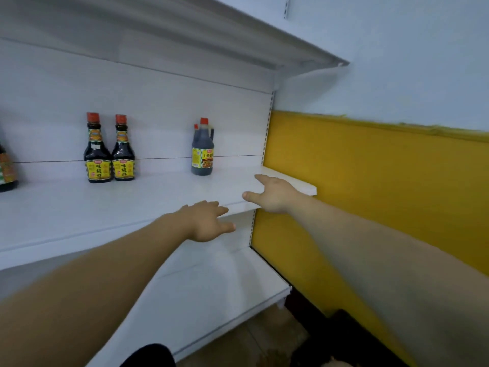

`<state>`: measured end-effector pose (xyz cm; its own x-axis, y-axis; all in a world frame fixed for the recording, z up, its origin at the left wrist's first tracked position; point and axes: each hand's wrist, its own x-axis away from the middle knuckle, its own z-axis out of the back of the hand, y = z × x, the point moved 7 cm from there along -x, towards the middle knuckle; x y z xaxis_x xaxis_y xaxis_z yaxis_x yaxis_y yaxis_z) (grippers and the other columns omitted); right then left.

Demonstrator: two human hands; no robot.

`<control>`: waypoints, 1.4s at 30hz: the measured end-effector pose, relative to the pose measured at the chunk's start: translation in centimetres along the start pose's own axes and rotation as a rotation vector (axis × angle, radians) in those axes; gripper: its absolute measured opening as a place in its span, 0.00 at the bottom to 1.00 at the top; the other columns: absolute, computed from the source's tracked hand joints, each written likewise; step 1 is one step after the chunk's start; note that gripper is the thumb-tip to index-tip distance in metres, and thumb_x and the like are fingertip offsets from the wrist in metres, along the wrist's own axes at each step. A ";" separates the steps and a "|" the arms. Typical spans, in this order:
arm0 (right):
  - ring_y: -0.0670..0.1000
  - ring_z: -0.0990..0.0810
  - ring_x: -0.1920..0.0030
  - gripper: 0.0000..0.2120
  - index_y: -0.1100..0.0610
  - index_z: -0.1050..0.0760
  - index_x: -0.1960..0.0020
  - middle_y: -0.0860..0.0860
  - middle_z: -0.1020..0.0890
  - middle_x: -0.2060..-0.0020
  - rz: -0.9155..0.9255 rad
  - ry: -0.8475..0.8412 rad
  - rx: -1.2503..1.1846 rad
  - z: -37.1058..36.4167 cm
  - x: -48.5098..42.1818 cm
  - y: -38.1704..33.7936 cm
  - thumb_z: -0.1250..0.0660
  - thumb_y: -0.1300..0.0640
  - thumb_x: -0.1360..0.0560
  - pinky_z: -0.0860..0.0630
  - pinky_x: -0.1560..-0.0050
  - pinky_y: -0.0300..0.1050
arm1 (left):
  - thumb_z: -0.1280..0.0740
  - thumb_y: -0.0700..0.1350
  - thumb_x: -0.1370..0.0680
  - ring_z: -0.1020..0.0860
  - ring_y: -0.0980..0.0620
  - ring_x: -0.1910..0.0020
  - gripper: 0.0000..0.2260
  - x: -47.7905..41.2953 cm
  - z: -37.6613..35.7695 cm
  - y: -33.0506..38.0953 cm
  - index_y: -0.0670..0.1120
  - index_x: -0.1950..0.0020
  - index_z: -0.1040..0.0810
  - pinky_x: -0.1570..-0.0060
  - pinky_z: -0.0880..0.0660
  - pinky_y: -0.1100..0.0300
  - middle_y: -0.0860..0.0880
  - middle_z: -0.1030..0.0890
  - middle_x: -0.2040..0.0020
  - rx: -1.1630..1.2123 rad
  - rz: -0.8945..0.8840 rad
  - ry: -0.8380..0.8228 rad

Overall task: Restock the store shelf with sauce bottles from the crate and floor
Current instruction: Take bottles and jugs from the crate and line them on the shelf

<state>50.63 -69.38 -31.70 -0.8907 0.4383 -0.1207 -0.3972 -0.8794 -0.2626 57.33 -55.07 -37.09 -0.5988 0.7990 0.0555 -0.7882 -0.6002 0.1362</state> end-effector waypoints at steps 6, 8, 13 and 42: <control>0.57 0.40 0.25 0.38 0.52 0.50 0.21 0.53 0.43 0.22 -0.199 0.024 0.029 1.9 7.3 7.6 0.43 0.35 0.22 0.36 0.31 0.50 | 0.44 0.64 0.22 0.43 0.48 0.24 0.33 -1.2 -2.4 9.5 0.50 0.22 0.45 0.26 0.44 0.51 0.48 0.45 0.22 0.060 -0.229 -0.077; 0.58 0.40 0.25 0.38 0.52 0.50 0.21 0.53 0.43 0.22 -0.291 0.026 0.021 2.1 9.6 10.6 0.42 0.35 0.23 0.35 0.31 0.52 | 0.43 0.66 0.23 0.43 0.47 0.24 0.34 -2.0 -3.2 12.4 0.50 0.22 0.44 0.26 0.43 0.51 0.47 0.45 0.22 0.056 -0.291 -0.095; 0.58 0.42 0.24 0.38 0.52 0.50 0.20 0.53 0.45 0.22 -0.526 0.029 0.056 2.8 16.3 17.9 0.43 0.35 0.22 0.38 0.28 0.54 | 0.42 0.65 0.23 0.47 0.48 0.23 0.35 -2.8 -6.2 20.4 0.52 0.21 0.48 0.25 0.47 0.51 0.49 0.49 0.21 0.088 -0.446 -0.194; 0.58 0.34 0.28 0.37 0.55 0.52 0.20 0.55 0.40 0.23 -1.200 -0.254 -0.527 -25.8 38.5 46.7 0.43 0.38 0.20 0.31 0.34 0.51 | 0.36 0.55 0.21 0.40 0.47 0.25 0.33 -7.5 -45.7 39.8 0.45 0.22 0.47 0.30 0.40 0.58 0.47 0.45 0.22 0.023 -0.539 -0.943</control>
<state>3.48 -88.72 -73.35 -0.0917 0.7876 0.6093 -0.8776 0.2252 -0.4232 24.00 -86.69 -77.24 0.1833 0.6701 0.7193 -0.9060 -0.1688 0.3881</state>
